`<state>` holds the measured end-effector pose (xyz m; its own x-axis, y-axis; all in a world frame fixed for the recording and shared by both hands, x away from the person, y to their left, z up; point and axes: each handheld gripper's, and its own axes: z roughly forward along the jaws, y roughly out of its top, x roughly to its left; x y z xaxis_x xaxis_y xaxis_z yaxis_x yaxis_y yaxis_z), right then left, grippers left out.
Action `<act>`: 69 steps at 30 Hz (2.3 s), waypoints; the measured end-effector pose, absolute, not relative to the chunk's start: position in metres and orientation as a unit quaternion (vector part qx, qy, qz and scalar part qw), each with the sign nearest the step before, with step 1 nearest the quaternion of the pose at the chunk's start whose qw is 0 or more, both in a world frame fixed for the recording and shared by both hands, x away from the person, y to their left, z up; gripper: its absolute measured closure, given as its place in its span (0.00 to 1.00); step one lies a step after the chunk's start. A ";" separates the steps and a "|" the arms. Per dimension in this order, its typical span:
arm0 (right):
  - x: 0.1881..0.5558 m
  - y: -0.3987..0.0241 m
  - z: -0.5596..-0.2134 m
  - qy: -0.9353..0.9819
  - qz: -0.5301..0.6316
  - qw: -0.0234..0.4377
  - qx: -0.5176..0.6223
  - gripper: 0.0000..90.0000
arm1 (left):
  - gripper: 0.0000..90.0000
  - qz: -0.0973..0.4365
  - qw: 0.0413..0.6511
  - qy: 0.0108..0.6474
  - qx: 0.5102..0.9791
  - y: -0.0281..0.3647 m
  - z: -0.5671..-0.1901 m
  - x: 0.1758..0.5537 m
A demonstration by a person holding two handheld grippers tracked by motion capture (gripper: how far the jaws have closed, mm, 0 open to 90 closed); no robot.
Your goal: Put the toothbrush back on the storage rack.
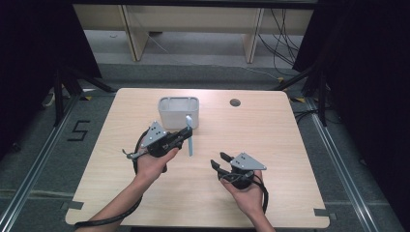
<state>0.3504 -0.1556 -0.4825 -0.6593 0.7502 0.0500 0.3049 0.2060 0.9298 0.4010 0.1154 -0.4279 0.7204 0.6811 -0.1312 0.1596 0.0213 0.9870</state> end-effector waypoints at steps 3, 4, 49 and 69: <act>0.350 -0.161 -0.484 0.748 0.517 0.223 0.350 0.59 | 0.95 0.208 0.642 0.320 0.665 0.120 -0.427 0.403; 0.349 -0.163 -0.484 0.746 0.516 0.218 0.359 0.59 | 0.95 0.209 0.642 0.321 0.664 0.122 -0.427 0.403; 0.342 -0.186 -0.506 0.718 0.528 0.235 0.387 0.59 | 0.95 0.272 0.637 0.344 0.634 0.171 -0.408 0.425; 0.341 -0.180 -0.516 0.721 0.526 0.238 0.383 0.57 | 0.95 0.302 0.639 0.341 0.620 0.178 -0.392 0.436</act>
<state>0.3415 -0.1800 -0.5161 -0.5930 0.8029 0.0612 0.3027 0.1518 0.9409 0.4357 0.1775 -0.3922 0.5859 0.8081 -0.0608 0.0366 0.0486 0.9981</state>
